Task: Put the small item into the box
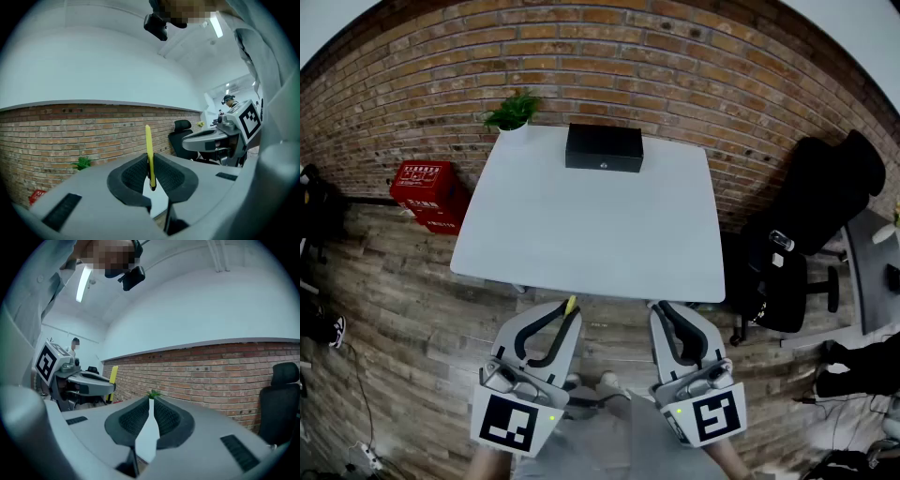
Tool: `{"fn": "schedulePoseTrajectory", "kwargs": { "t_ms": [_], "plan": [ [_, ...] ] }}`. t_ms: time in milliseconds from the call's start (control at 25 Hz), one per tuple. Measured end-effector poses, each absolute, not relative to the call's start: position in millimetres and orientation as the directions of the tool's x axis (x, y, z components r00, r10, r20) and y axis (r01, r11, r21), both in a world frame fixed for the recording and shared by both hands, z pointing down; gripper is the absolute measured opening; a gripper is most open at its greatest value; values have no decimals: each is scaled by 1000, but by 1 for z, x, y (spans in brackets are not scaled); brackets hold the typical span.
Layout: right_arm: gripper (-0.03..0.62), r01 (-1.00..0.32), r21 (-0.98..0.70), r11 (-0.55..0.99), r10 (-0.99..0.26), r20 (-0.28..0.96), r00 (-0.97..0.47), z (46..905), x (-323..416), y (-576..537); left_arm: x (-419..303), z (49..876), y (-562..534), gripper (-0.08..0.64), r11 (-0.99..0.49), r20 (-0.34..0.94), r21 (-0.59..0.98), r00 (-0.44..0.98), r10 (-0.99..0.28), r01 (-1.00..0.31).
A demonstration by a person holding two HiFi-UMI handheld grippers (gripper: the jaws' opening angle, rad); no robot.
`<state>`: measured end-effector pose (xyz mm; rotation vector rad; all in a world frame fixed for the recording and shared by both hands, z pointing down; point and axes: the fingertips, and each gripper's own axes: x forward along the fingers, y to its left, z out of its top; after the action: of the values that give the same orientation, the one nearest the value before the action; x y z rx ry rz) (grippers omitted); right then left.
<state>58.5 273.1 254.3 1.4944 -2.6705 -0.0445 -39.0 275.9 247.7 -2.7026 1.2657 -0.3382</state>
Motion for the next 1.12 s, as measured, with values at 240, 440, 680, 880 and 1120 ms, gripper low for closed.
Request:
{"fn": "schedulePoseTrajectory", "kwargs": {
  "t_ms": [240, 440, 680, 880, 1120],
  "plan": [
    [60, -851, 69, 521, -853, 71, -517, 256, 55, 273, -44, 248, 274, 52, -635, 146, -213, 619, -772, -742],
    [60, -852, 70, 520, -854, 54, -517, 253, 51, 273, -46, 247, 274, 52, -640, 147, -213, 623, -768, -738],
    [60, -862, 54, 505, -863, 69, -501, 256, 48, 274, -51, 248, 274, 52, -646, 142, -216, 631, -763, -732],
    [60, -875, 52, 482, -876, 65, -478, 254, 41, 275, -60, 246, 273, 52, -654, 132, -210, 642, -755, -727],
    [60, -897, 67, 437, -899, 60, -433, 256, 37, 279, -67, 244, 274, 52, -671, 117, -222, 664, -739, -708]
  ]
}}
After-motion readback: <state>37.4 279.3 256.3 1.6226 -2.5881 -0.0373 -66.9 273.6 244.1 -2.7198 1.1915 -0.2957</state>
